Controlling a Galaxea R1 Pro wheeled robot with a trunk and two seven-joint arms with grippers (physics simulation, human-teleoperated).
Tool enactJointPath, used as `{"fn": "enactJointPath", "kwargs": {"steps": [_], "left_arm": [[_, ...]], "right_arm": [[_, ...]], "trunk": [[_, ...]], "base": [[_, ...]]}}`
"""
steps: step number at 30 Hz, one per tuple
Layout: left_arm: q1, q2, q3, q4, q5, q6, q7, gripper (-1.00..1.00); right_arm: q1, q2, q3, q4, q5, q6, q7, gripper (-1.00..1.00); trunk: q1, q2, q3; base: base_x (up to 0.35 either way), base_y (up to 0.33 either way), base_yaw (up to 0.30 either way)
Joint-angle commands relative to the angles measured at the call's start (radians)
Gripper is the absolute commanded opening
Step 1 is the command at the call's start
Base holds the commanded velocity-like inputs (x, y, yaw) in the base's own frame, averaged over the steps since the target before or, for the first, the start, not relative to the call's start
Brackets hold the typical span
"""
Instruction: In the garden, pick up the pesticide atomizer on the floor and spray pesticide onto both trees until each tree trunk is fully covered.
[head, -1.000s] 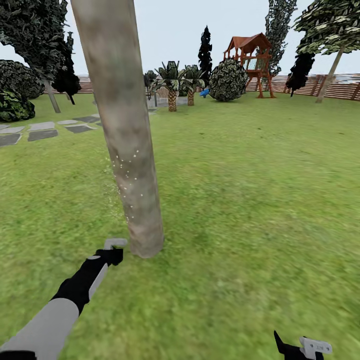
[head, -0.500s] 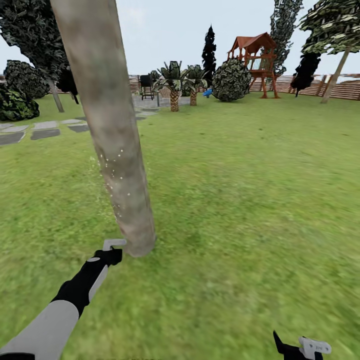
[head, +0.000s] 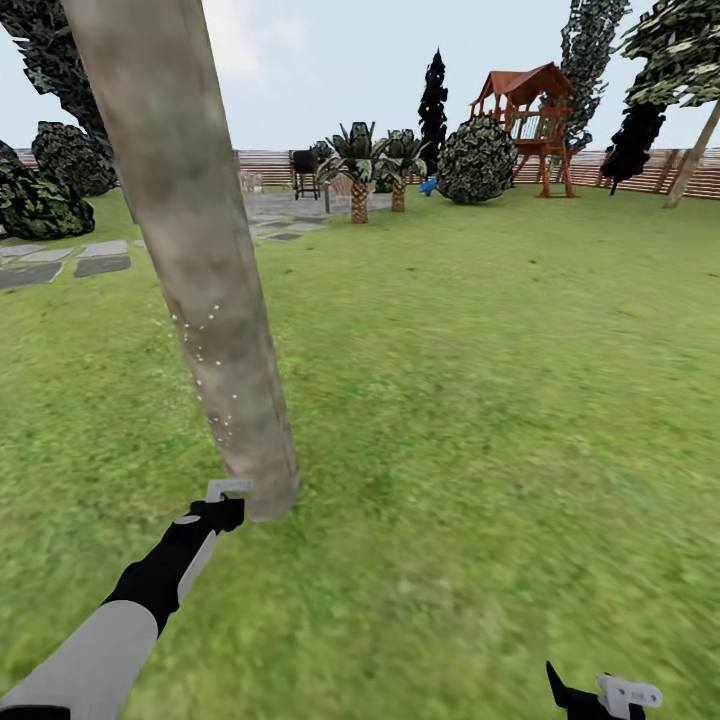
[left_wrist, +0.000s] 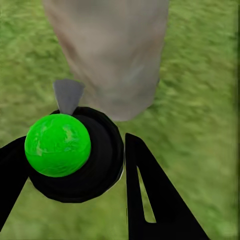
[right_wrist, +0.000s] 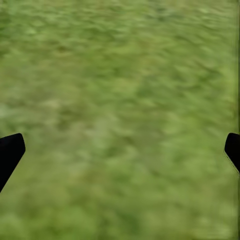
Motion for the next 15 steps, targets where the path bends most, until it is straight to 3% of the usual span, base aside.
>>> {"fn": "enactJointPath", "kwargs": {"steps": [1, 8, 12, 15], "left_arm": [[0.000, 0.000, 0.000, 0.000, -0.002, 0.000, 0.000, -1.00], [0.000, 0.001, 0.000, 0.000, -0.004, 0.000, 0.002, -1.00], [0.000, 0.002, 0.001, 0.000, -0.002, 0.000, 0.053, -1.00], [0.000, 0.002, 0.001, 0.000, -0.002, 0.000, 0.058, -1.00]], "right_arm": [[0.000, 0.000, 0.000, 0.000, 0.000, 0.000, 0.000, 1.00], [0.000, 0.000, 0.000, 0.000, 0.000, 0.000, 0.000, 1.00], [0.000, 0.000, 0.000, 0.000, 0.000, 0.000, 0.000, 1.00], [0.000, 0.000, 0.000, 0.000, 0.000, 0.000, 0.000, 1.00]], "trunk": [[0.000, 0.000, 0.000], [0.000, 0.000, 0.000], [0.000, 0.000, 0.000], [0.000, 0.000, 0.000]], "base": [[0.146, -0.242, 0.182], [0.077, -0.258, 0.267], [0.002, -0.270, 0.277], [0.000, -0.270, 0.211]]}}
